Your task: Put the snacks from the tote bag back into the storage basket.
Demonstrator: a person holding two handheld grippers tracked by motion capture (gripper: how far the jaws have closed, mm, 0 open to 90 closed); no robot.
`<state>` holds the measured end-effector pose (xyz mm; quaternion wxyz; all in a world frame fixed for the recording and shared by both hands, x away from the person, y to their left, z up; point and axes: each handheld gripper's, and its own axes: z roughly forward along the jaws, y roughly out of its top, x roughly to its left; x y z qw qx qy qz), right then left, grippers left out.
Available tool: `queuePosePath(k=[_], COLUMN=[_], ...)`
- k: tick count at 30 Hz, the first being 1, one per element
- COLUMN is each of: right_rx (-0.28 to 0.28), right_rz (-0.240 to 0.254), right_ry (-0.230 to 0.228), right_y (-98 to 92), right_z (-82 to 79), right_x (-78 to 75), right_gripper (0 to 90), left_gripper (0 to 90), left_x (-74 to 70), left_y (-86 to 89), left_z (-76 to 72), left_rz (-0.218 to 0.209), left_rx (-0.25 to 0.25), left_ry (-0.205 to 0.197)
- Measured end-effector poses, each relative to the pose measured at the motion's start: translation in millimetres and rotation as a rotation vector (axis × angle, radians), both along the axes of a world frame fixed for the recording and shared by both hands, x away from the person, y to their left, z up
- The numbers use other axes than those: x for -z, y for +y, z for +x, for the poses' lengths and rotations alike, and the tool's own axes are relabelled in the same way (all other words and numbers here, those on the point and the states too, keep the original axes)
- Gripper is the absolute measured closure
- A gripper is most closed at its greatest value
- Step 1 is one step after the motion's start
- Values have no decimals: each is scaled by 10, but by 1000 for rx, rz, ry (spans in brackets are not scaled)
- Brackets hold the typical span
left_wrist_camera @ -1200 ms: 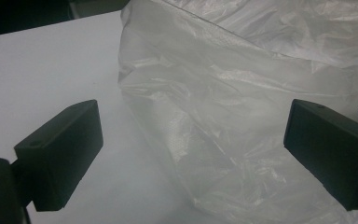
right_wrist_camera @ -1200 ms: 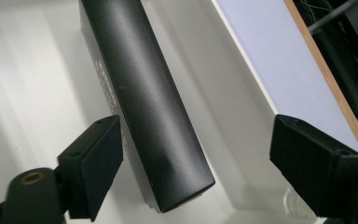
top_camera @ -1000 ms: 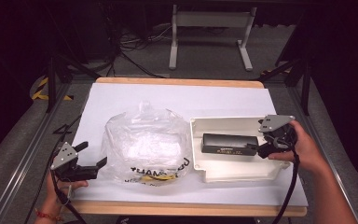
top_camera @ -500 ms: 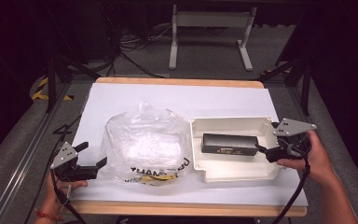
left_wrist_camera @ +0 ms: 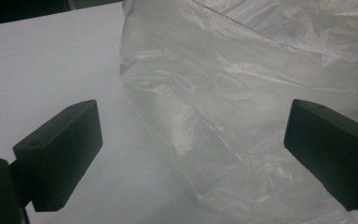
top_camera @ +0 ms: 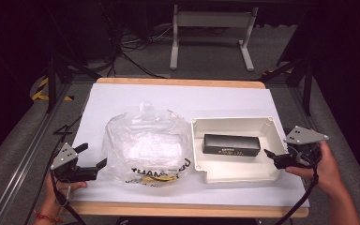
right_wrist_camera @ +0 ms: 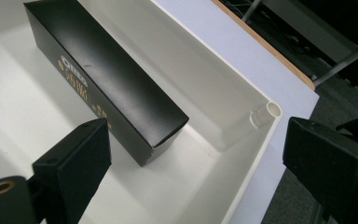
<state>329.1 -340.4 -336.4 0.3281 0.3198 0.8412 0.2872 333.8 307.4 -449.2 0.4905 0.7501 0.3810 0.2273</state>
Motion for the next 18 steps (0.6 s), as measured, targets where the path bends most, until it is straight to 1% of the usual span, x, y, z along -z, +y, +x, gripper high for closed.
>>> queuePosePath(k=[2, 4, 6, 8, 11, 13, 15, 18], right_rx=[8, 10, 11, 11, 24, 31, 38, 45], right_rz=[-9, -11, 1, 27, 35, 31, 38, 35], right_ry=[6, 2, 3, 4, -1, 3, 4, -3], right_y=[-11, -18, -35, -55, -77, -97, -118, -140], right_z=[-20, -36, -62, -77, -101, -124, -143, -160], right_x=[22, 32, 48, 57, 88, 126, 161, 191], right_gripper=[83, 83, 83, 83, 83, 81, 77, 76], left_gripper=[52, 52, 52, 52, 52, 52, 51, 51], left_x=[4, 7, 11, 8, 9, 13, 15, 20], left_y=[-2, -2, 8, 12, 11, 9, 6, 1], left_z=[0, -1, -5, -13, -15, -13, -13, -14], left_rz=[3, 3, 6, 7, 8, 7, 11, 16], left_rx=[4, 5, 2, -5, -3, -2, -2, -3], left_ry=[5, 8, 10, 9, 13, 12, 13, 16])
